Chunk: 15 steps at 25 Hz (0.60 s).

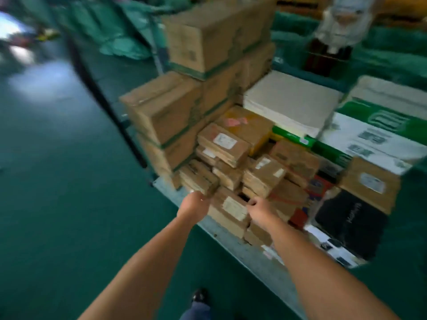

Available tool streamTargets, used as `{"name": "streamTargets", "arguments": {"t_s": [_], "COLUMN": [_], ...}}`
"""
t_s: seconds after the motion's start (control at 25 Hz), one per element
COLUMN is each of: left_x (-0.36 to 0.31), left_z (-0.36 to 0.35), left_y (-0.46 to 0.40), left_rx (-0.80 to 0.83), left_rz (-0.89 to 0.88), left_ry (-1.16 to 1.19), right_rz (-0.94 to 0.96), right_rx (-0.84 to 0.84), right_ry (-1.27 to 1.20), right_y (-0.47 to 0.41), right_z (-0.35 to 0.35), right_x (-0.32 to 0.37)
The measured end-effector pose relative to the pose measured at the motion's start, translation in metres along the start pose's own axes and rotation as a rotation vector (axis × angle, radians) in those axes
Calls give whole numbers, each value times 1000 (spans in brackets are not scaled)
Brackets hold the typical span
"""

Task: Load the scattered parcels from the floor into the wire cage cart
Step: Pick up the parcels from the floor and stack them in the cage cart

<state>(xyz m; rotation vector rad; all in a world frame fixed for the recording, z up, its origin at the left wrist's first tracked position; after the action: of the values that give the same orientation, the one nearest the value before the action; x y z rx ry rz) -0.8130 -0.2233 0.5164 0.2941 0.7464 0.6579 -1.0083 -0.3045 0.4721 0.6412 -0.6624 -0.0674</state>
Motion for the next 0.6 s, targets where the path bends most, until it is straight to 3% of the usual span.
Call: {"name": "streamTargets", "arguments": {"t_s": [0.16,0.4,0.6], "left_x": [89,278,412], "left_z": [54,80,76], "left_y": [84,248,368], "left_rx": [-238,-537,-733], "left_rz": [189,592,766], "left_ry": [203,489,655], "right_rz": [245,525,637], "right_rx": [102,412,598], "right_ry": [117,383,528], "right_y": [31,159,287], "right_z": [-50,-221,-364], "right_x": [68,141,164]}}
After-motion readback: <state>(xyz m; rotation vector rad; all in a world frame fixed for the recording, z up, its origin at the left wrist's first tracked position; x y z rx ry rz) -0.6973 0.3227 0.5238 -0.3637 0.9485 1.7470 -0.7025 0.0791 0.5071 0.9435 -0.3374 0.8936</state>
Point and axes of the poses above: each hand's wrist, its own y-axis away from the middle knuckle, its own z-axis out of the back of the hand, x = y × z, the point moved 6 cm from there along -y, towards the middle knuckle, and after that the axes turned 2 degrees about -z, right-handed, at the moved point
